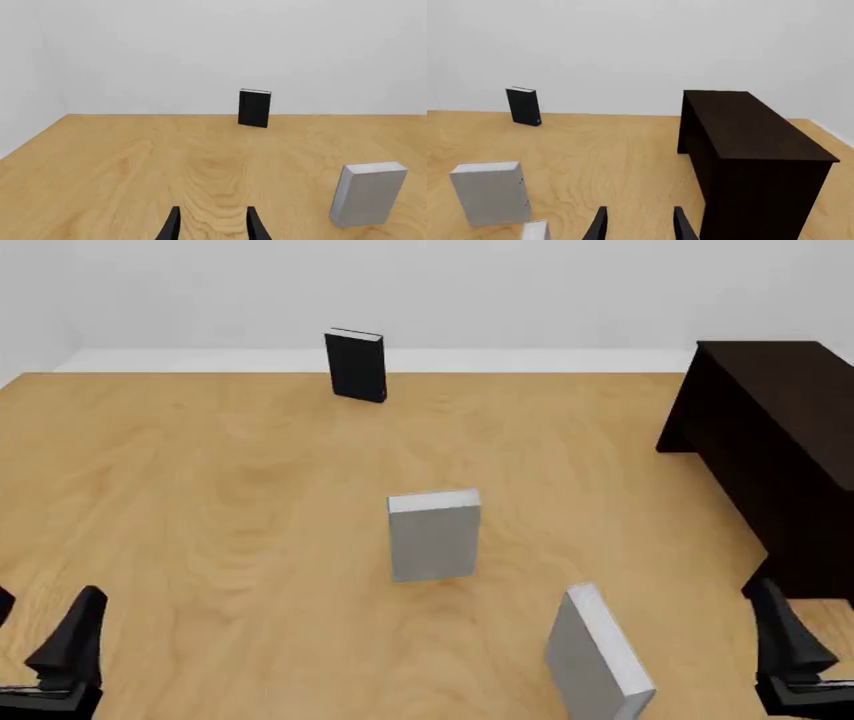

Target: Pick up the book on the right and place it on the cabinet shelf.

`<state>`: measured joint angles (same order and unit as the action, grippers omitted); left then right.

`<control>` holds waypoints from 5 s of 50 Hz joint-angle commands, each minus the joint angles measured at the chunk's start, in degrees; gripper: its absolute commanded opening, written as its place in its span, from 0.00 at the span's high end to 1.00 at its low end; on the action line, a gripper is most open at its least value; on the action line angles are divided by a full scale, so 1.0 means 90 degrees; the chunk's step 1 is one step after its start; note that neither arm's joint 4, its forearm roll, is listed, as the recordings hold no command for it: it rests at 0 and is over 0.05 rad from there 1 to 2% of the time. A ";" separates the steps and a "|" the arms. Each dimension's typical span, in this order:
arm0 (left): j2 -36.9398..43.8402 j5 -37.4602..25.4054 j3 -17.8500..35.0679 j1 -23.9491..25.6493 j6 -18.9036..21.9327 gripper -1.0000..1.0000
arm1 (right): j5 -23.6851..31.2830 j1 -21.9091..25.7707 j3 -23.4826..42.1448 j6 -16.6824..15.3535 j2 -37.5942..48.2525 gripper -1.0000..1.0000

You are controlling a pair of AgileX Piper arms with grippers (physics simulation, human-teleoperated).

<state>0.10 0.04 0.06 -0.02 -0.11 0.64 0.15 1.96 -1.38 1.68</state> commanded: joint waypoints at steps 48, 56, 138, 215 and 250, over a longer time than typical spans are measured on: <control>0.0327 0.0280 0.0002 0.0213 -0.0106 0.00 | 0.4058 0.1739 0.5874 -0.0162 0.3304 0.00; 0.0461 0.0390 -0.0001 0.0248 -0.0152 0.00 | 0.4823 0.2051 0.6800 0.0141 0.3994 0.00; 0.0454 0.0101 -0.0002 0.0388 -0.0216 0.00 | 0.6139 0.3201 0.6961 0.0966 0.5886 0.00; 0.0467 -0.0039 -0.0005 0.0394 -0.0206 0.00 | 0.4392 0.3300 0.4895 0.1201 0.6420 0.00; 0.0449 -0.0101 -0.0005 0.0379 -0.0195 0.00 | 0.3738 0.3486 0.4230 0.1388 0.6684 0.00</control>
<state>4.05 -0.86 0.01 3.42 -1.92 35.80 31.08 41.89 10.59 61.50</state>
